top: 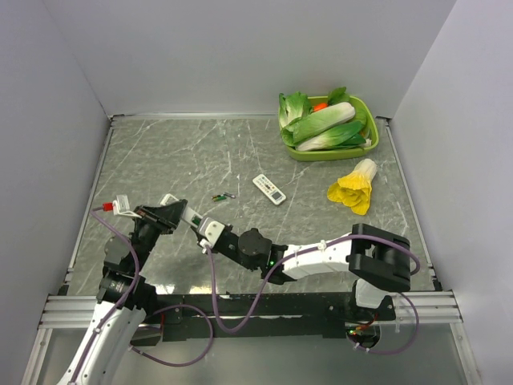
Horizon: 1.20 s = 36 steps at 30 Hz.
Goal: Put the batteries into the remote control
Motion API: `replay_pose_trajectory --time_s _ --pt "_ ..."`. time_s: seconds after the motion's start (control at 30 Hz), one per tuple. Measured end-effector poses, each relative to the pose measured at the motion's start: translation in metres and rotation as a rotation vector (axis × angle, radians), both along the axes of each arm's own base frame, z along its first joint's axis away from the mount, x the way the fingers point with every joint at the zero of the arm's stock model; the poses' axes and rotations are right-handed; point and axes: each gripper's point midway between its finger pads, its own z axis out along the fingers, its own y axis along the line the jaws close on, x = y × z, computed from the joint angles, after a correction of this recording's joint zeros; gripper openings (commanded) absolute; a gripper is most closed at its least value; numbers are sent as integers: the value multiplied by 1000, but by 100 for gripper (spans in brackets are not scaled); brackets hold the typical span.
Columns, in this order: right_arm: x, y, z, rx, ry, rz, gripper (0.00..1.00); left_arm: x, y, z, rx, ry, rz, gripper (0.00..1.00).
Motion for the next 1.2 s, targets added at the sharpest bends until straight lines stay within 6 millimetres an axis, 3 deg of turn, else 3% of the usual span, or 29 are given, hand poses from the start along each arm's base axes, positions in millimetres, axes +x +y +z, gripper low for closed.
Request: replay_pose_trajectory --time_s 0.23,0.47,0.9,1.0,1.2 --pt "-1 3 -8 -22 -6 -6 15 6 6 -12 -22 78 46 2" --pt "-2 4 -13 -32 -4 -3 14 8 8 -20 -23 134 60 2" --pt "-17 1 -2 -33 27 58 47 -1 -1 -4 -32 25 -9 2" --pt "-27 -7 13 -34 46 95 54 -8 -9 8 -37 -30 -61 2" --pt "-40 -40 64 32 100 153 66 -18 -21 16 -19 -97 -146 2"
